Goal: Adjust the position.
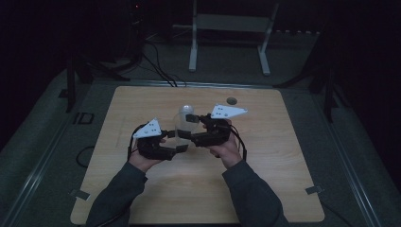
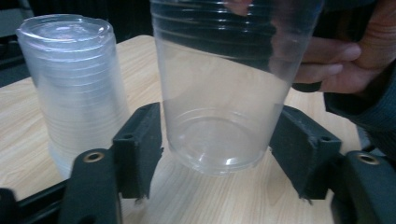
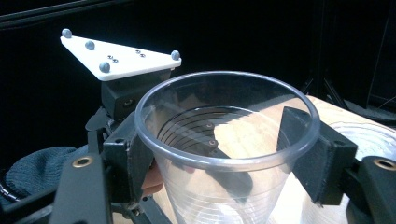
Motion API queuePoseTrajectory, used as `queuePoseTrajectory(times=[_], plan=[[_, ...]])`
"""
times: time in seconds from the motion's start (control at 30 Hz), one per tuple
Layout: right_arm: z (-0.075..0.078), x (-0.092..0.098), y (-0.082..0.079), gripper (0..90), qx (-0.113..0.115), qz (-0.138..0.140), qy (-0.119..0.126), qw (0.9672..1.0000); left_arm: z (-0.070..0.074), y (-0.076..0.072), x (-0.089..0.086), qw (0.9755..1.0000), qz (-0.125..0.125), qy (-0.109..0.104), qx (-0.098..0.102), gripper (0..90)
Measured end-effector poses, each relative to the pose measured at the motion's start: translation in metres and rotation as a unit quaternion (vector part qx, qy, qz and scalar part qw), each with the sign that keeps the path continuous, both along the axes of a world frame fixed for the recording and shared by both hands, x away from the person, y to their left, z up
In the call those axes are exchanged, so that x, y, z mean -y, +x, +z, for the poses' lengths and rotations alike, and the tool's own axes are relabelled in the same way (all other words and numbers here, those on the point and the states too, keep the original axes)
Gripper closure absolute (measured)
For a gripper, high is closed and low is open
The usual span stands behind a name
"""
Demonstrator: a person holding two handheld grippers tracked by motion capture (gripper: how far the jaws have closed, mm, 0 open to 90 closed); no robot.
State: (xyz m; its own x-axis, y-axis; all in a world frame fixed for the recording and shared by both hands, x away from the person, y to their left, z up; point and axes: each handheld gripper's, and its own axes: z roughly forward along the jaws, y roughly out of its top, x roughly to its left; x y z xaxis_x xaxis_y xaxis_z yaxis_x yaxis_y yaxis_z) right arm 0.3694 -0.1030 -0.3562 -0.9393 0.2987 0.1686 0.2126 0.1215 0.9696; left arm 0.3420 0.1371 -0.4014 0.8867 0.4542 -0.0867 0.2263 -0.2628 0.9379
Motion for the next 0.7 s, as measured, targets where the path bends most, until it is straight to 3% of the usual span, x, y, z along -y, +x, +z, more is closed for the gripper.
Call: queuePoseTrajectory(times=[0.13, 0.7], plan=[[0.001, 0.001, -0.001, 28.5, 0.008, -0.007, -0.004, 0.9999, 0.0, -0.001, 0.0, 1.0, 0.004, 0.0, 0.0, 28.6], [-0.006, 0.006, -0.004, 28.7, 0.034, -0.037, -0.033, 0.9982, 0.002, -0.007, -0.017, 0.9996, 0.028, -0.006, 0.009, 27.6]])
